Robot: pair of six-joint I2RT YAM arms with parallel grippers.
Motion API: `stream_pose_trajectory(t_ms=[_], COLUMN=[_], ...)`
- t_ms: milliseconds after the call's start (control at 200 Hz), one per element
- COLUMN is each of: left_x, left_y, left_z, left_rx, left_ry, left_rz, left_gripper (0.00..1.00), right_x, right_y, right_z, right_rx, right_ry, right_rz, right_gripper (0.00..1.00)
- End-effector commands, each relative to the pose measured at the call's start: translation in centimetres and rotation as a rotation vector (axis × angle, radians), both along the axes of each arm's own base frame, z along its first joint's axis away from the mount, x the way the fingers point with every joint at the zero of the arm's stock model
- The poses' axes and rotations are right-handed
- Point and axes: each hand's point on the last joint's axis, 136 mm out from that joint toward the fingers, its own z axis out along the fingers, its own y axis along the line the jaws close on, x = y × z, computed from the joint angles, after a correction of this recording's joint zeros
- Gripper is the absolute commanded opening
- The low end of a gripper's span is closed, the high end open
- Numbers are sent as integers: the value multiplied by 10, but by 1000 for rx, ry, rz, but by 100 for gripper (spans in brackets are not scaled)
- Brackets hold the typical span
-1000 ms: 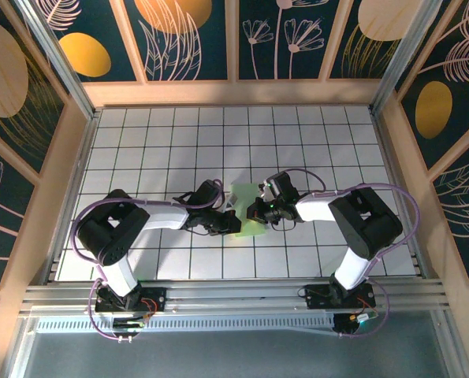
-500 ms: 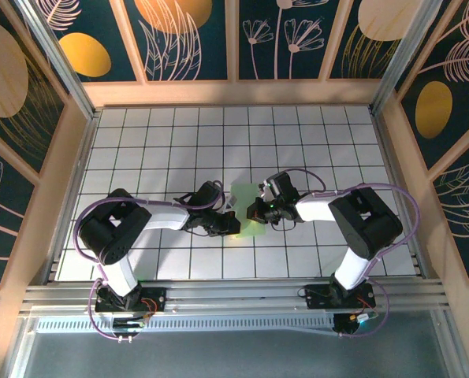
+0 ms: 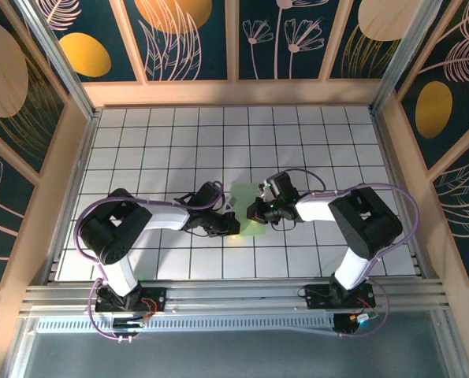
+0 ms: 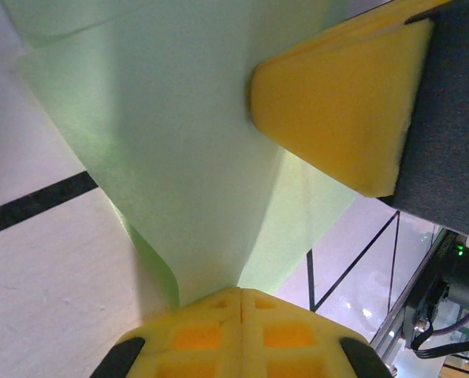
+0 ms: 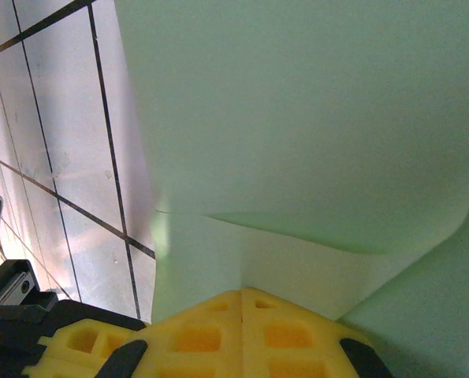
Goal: Fold a paper plane with a square sheet of paper (fold left side to right side)
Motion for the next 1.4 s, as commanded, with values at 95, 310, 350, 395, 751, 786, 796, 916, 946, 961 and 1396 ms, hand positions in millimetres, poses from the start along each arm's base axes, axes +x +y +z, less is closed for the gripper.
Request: stream_pose_trajectory(t_ms=[95,310,350,395,751,786,796,916,946,961,1396], left_x=[-11,-14,-14,-14,-11,-11,-11,-11,-11,-11,-14], left_y=[12,19,20,20,23,23,24,24,24,24,31], left_z=[-19,-27,-28,-28,-30,-30,-30,-30,-30,-30,-35], left_rx=[69,110,115,117,141,142,144,148,149,150,190], left_ry=[30,30,29,25,8,8,7,9,10,12,39], left_rz=[-11,-3,1,3,11,12,13,17,19,20,47], left_gripper=[1,0,0,0,0,0,0,0,0,0,0], right_x=[-6,0,1,2,-12,-12,-12,-13,-14,-14,-12], right_y=[0,7,8,8,16,16,16,17,17,16,12], right_z=[-8,12,17,22,23,20,20,13,12,11,-7], right_rx=[-24,23,32,40,41,33,32,8,5,3,-36], right_ry=[21,-28,-41,-55,-76,-74,-74,-77,-77,-76,-73], right_rz=[21,31,32,36,83,86,86,102,105,106,107], right_gripper=[0,0,0,0,0,0,0,0,0,0,0])
